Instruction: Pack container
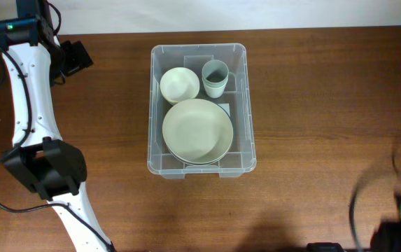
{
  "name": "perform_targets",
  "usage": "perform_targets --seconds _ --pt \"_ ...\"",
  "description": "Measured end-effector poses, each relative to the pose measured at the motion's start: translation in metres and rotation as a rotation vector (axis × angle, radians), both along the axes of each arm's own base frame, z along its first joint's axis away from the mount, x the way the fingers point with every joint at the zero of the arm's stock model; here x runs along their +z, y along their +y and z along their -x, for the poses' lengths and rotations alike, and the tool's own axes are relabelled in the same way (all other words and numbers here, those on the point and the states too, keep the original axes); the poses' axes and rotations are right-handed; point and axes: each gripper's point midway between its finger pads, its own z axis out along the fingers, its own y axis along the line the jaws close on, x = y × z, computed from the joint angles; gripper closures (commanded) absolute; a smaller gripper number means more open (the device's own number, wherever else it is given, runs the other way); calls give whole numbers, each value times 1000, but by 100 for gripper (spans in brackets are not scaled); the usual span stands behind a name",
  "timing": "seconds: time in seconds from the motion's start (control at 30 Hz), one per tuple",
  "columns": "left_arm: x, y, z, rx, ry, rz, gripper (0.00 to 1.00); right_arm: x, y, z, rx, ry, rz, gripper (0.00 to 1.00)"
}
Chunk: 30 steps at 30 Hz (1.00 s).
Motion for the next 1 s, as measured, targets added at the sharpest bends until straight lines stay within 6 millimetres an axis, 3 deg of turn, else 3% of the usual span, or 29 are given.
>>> perform_targets --seconds 0.03,0.1,0.2,0.4,0.53,0.63,0.93,1.0 --pt "0 0 0 0 -1 0 1 -6 1 26 -7 -59 4 1" --pt "0 0 0 0 -1 0 1 -26 1 48 -15 -84 8 1" --pt "0 0 0 0 -1 -1 1 -80 1 53 -25 -31 12 1" --pt "0 1 0 1 0 -3 1 -202 4 23 -9 188 27 1" --pt "0 1 0 1 0 -3 1 -280 15 -25 52 448 67 1" --pt "0 1 0 1 1 -3 1 -330 25 -47 111 607 95 1" --pt "0 1 0 1 1 -3 1 -427 33 -72 176 849 105 1" --pt "0 1 0 1 1 -3 1 -436 33 -72 180 886 101 1"
